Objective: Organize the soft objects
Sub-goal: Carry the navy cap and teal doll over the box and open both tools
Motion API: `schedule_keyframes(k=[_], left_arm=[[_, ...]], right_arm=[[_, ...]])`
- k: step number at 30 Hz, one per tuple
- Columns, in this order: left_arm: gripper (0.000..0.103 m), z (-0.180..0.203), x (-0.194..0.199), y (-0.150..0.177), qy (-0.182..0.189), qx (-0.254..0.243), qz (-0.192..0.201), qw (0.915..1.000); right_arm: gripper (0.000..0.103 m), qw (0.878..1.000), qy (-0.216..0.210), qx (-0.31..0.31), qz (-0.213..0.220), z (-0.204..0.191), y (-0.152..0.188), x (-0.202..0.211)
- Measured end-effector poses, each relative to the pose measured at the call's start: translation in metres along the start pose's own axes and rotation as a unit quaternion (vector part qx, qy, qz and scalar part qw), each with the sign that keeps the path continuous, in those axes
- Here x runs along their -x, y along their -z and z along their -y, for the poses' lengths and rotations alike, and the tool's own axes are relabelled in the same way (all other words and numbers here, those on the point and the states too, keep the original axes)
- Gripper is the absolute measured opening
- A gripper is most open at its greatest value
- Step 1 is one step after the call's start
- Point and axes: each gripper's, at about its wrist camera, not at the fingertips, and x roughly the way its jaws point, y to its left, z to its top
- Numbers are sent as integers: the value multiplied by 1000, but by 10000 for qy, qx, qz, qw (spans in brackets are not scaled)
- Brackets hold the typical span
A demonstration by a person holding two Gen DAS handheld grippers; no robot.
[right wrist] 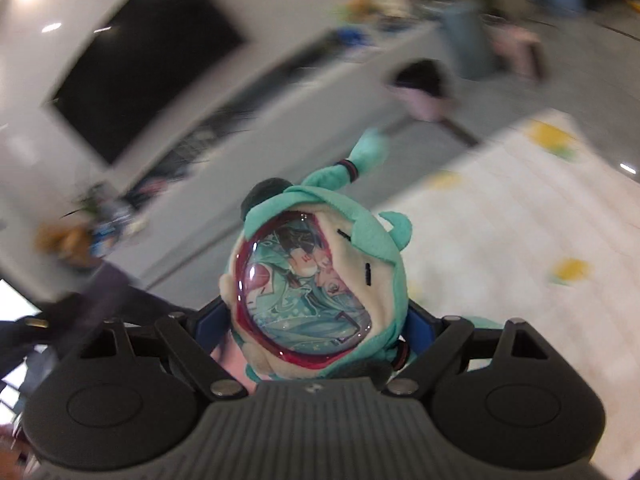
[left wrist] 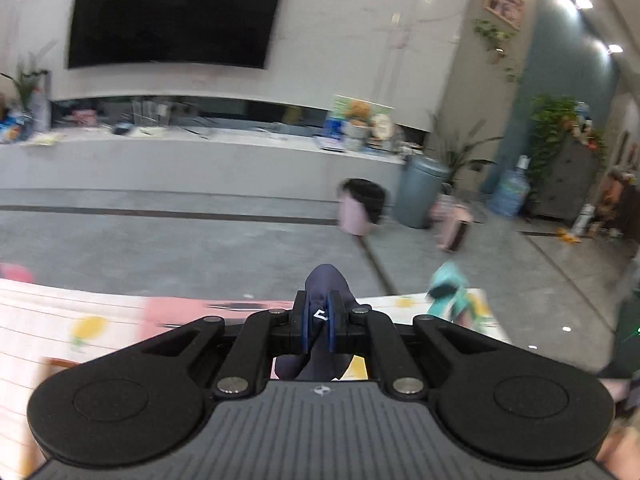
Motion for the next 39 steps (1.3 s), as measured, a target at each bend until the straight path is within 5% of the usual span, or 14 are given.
schedule_keyframes(k=[4,10,21,23,25,26,36,39], left_arm=[[10,-52,23,15,-401,100,-56,9991],[10,-113,20,55,-765,543,-500,9943],[17,-160,0,117,-866,525,-1156,9881],[33,-163,5,123,-757,518,-1123,9894],[68,-164,9,126,-832,579,-1117,9886],[72,-165,12,128,-888,579,-1100,9883],[74,-176,70,125,-1076,625,-725,9896],[74,-190,85,129,-1089,752,-622,9893]], right_arm=[[86,9949,-875,506,-20,-78,10,9],[86,9793,-1701,917,-605,-162,56,-4],[86,9613,-1362,1786,-1593,-223,148,-59],[86,9602,-1347,1812,-1647,-225,155,-66],[86,9606,-1282,1854,-1627,-227,160,-69],[86,9606,-1257,1873,-1623,-230,162,-69],[86,9575,-1115,2052,-1695,-228,163,-72],[86,9485,-1132,2299,-1865,-234,169,-72]])
